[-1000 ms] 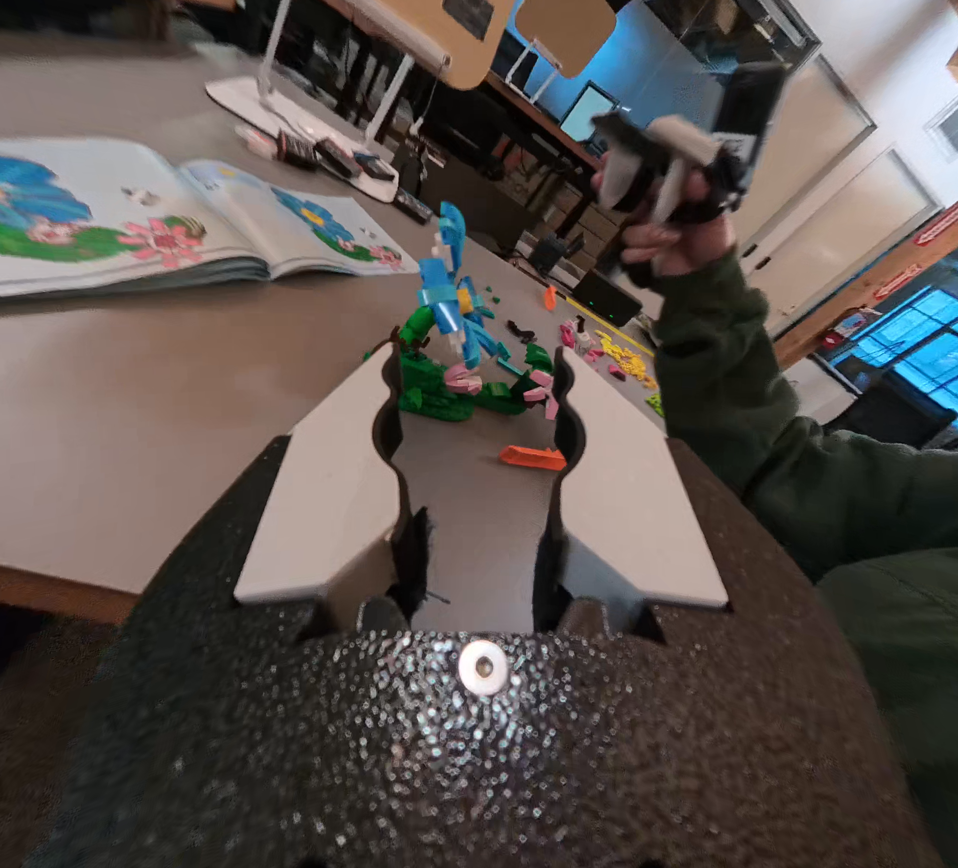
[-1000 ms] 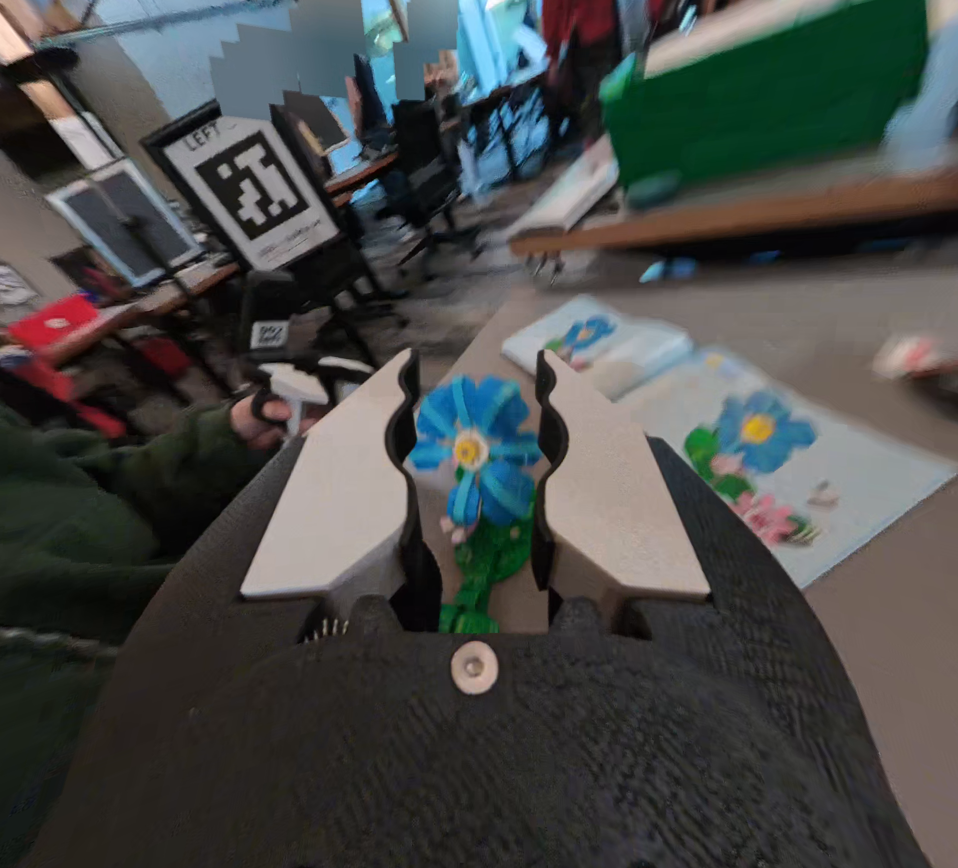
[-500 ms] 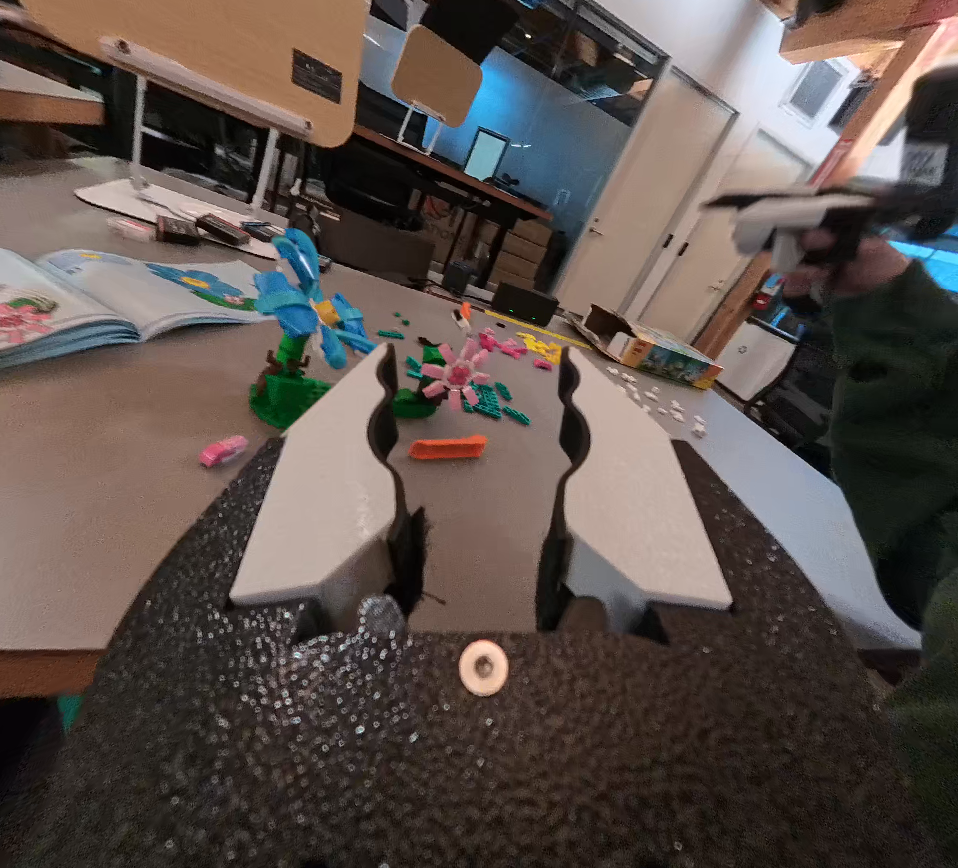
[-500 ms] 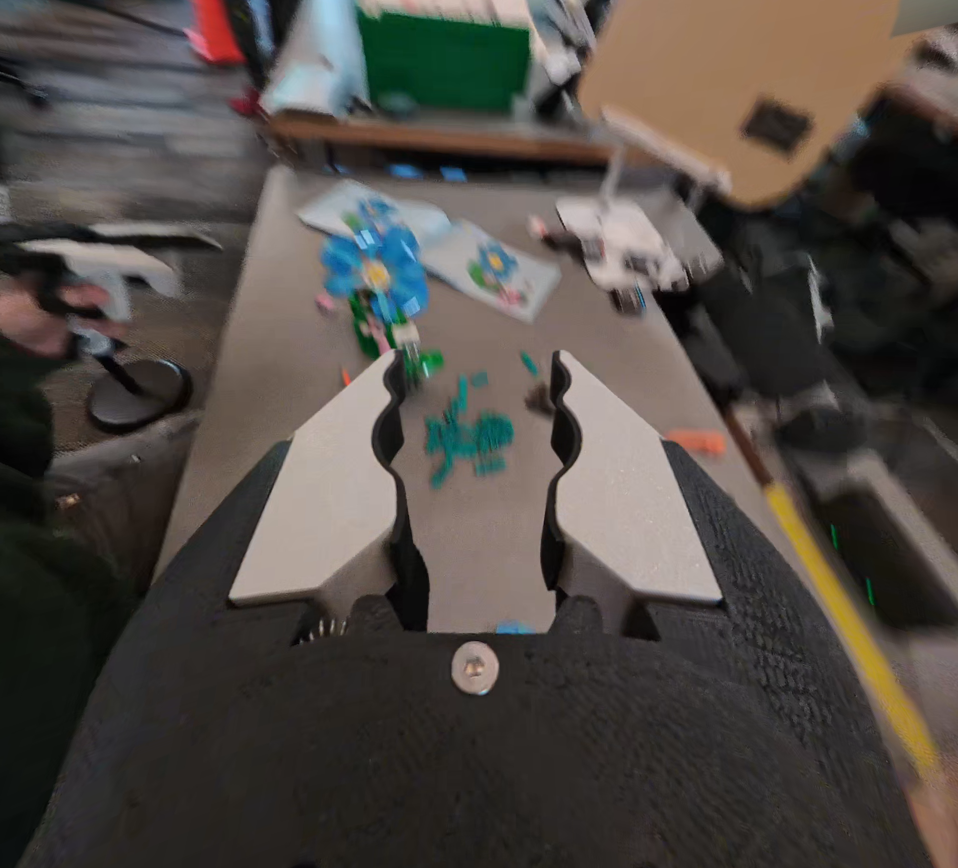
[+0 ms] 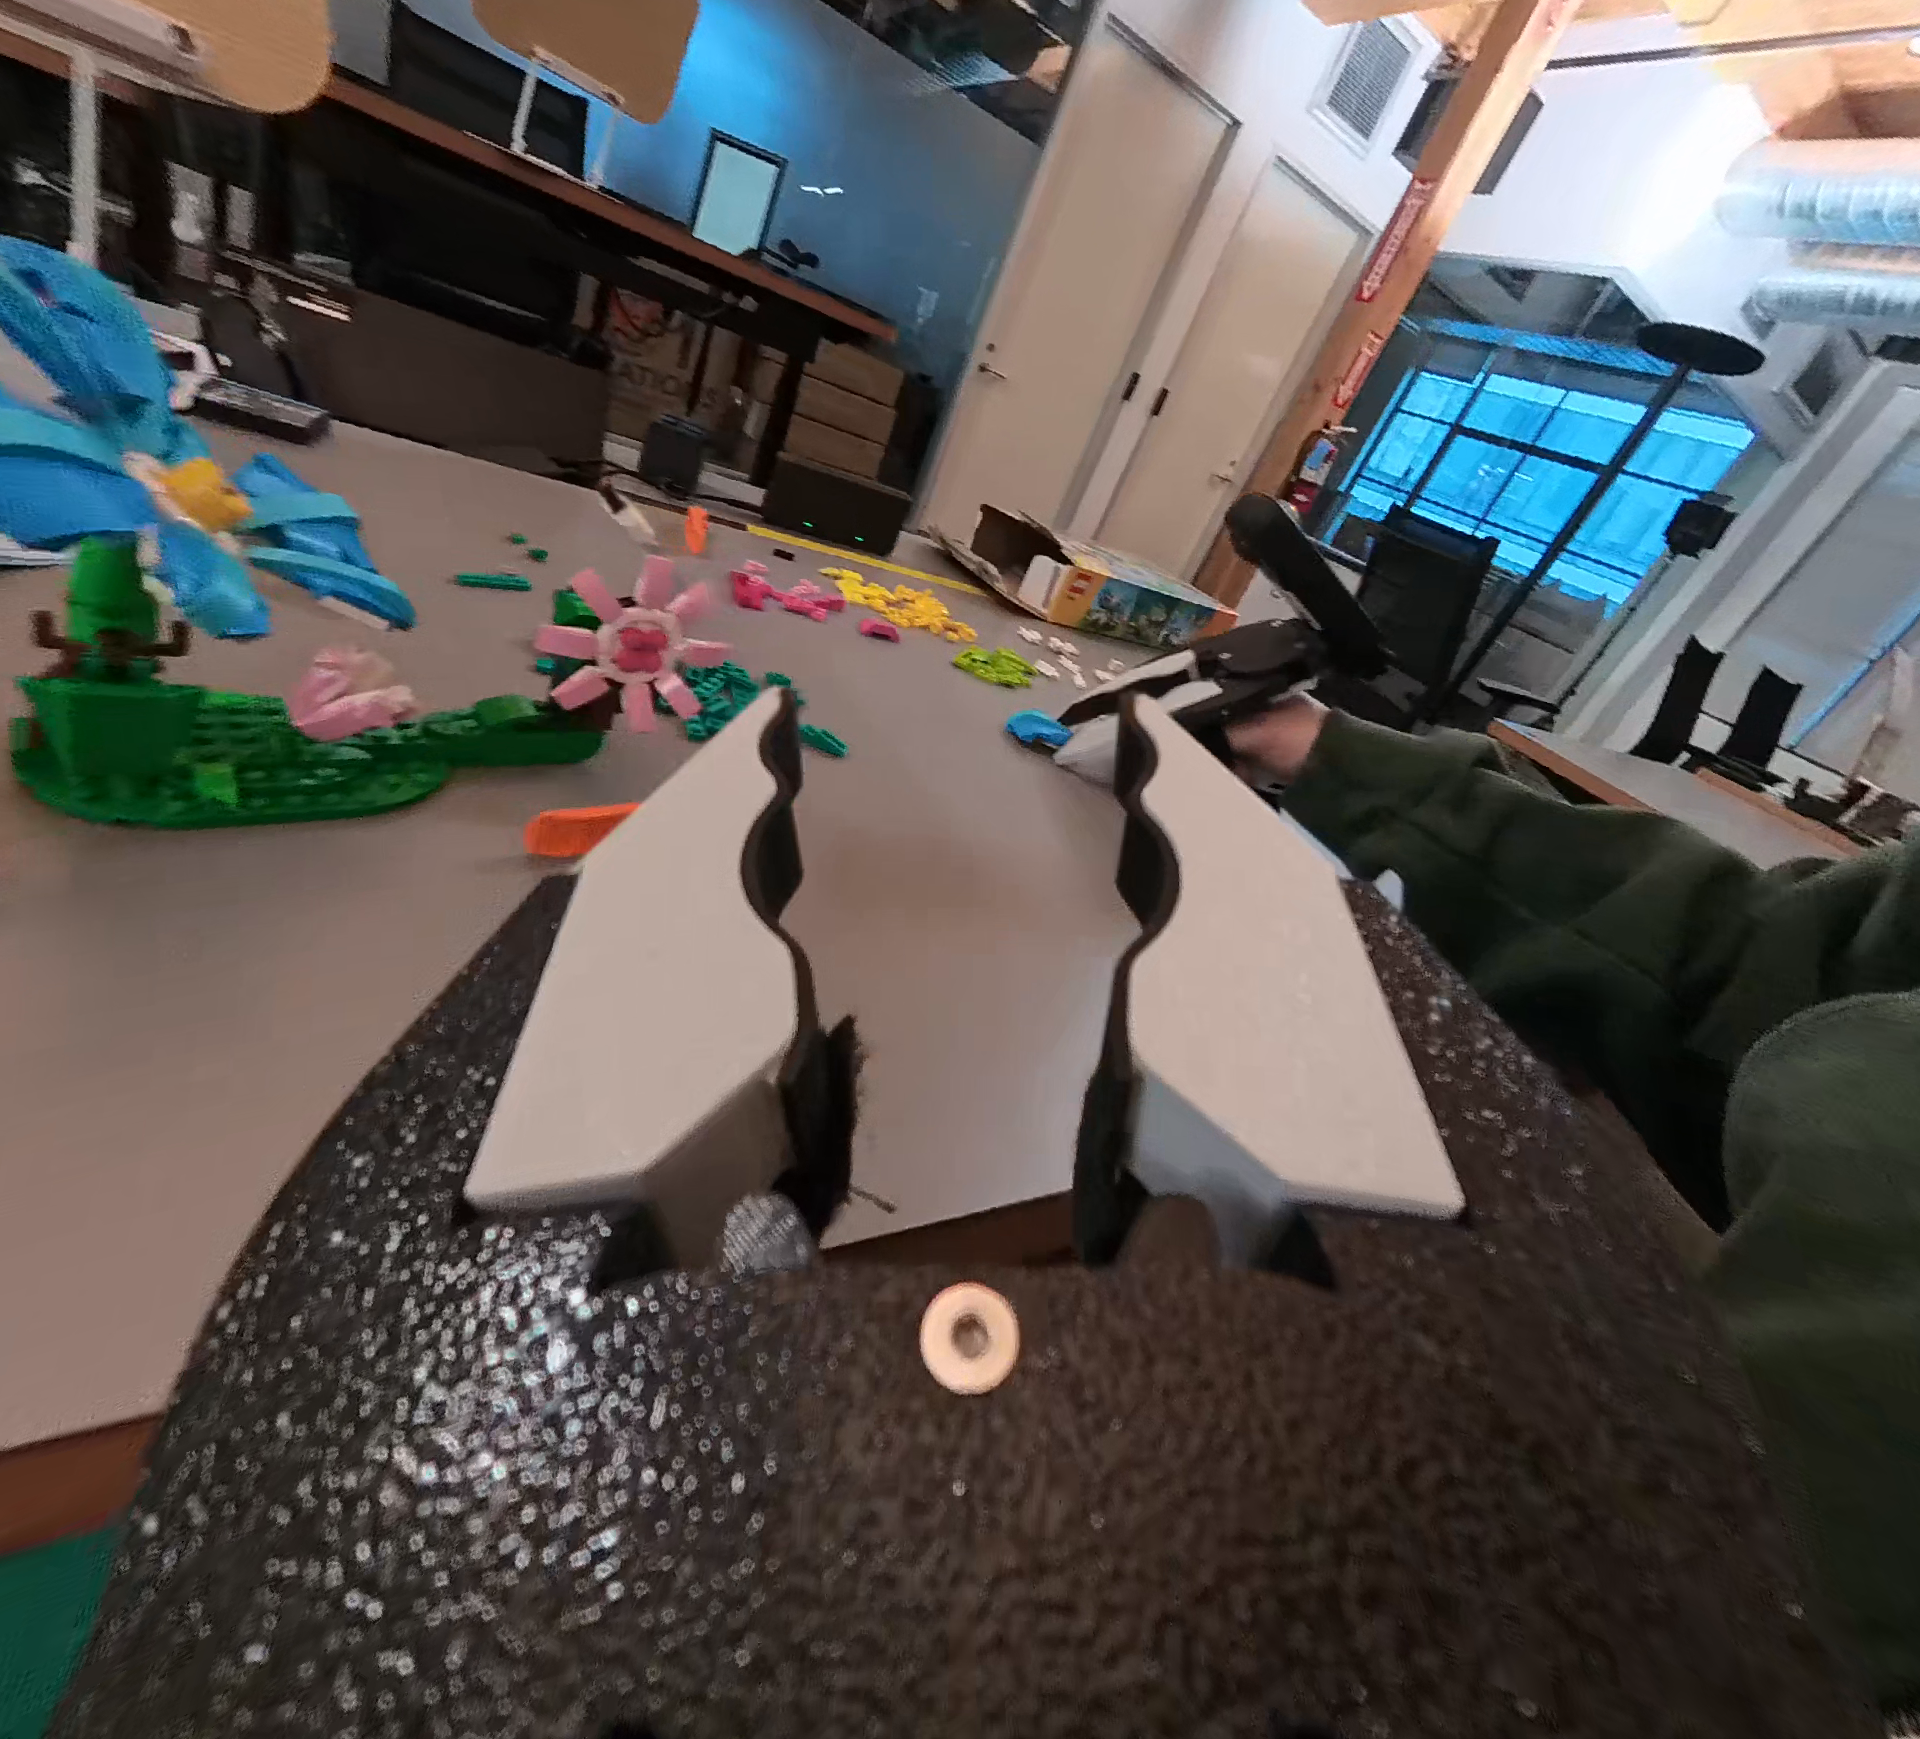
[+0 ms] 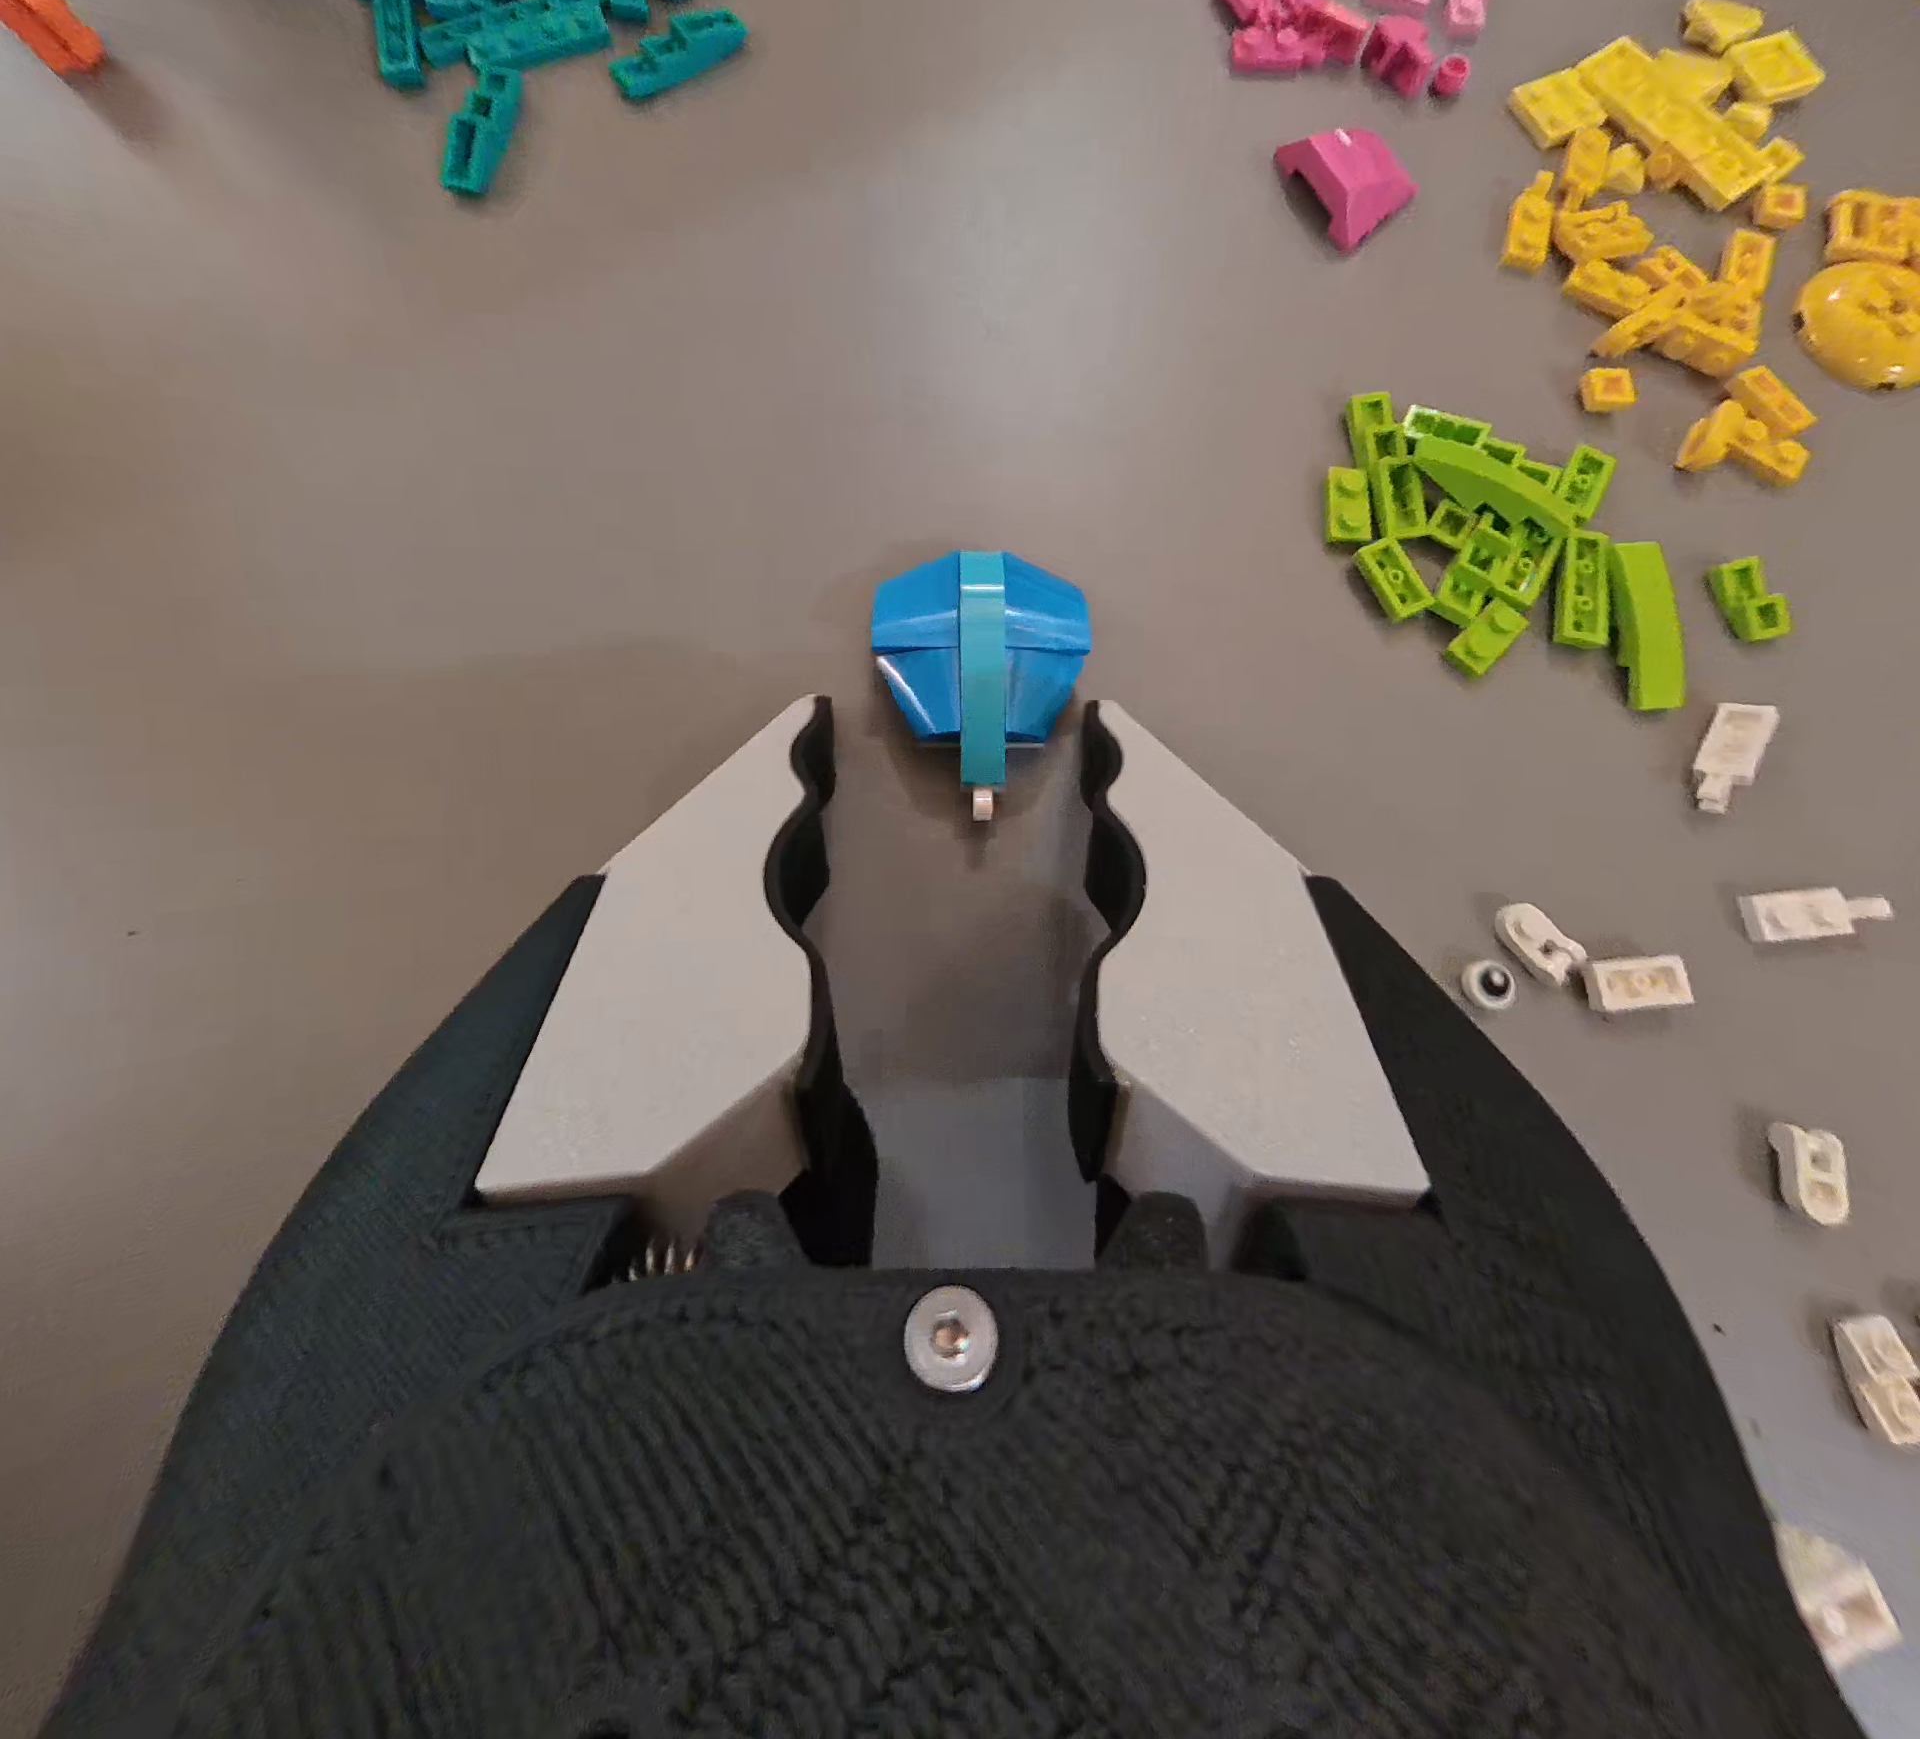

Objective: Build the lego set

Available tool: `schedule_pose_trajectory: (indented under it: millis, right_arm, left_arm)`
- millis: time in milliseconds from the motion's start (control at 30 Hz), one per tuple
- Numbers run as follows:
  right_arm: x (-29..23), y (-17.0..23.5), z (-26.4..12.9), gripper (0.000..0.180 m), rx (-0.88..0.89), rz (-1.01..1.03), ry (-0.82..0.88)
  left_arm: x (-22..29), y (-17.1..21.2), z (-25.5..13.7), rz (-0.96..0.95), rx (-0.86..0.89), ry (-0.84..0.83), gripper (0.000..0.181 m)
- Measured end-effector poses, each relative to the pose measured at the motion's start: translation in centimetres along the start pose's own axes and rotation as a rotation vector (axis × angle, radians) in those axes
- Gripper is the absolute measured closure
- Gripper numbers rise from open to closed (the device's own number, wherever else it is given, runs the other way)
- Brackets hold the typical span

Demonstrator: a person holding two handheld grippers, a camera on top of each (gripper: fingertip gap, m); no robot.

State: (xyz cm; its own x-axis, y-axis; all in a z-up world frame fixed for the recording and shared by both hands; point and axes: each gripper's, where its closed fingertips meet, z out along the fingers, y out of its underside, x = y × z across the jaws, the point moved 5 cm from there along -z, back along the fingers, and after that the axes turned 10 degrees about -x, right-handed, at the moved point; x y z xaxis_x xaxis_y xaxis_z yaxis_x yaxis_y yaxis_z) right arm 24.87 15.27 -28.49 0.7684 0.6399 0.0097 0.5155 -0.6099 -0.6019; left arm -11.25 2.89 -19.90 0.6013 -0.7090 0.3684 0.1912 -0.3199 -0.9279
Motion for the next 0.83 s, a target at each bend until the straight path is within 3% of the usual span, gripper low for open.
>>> schedule_pose_trajectory:
  millis: [67,167,333,467,567,633,833]
  right_arm:
    - [-0.2,-0.3,0.2,0.151,-0.004,-0.018,-0.041]
    - [-1.6,-1.8,-0.2,0.152,0.036,-0.162,-0.063]
    - [-10.5,-7.9,-3.4,0.152,0.317,-0.82,-0.011]
    - [-17.1,-11.2,-5.3,0.152,0.437,-1.29,0.092]
    - [-19.5,-12.3,-5.6,0.152,0.473,-1.521,0.122]
    - [-20.2,-12.7,-5.4,0.152,0.468,-1.617,0.131]
    - [-21.1,-14.6,-3.7,0.154,0.454,-1.707,0.023]
  left_arm:
    - [0.4,0.3,0.6,0.0,-0.019,0.029,0.121]
    - [0.6,0.5,2.1,-0.019,-0.065,0.066,0.121]
    - [1.5,-0.1,7.0,-0.122,-0.126,0.25,0.116]
    - [2.1,0.0,10.2,-0.2,-0.169,0.367,0.111]
    - [2.1,-0.3,10.3,-0.24,-0.128,0.432,0.125]
    - [1.9,-0.6,9.8,-0.259,-0.106,0.489,0.166]
    - [0.0,-0.6,8.4,-0.266,-0.112,0.452,0.161]
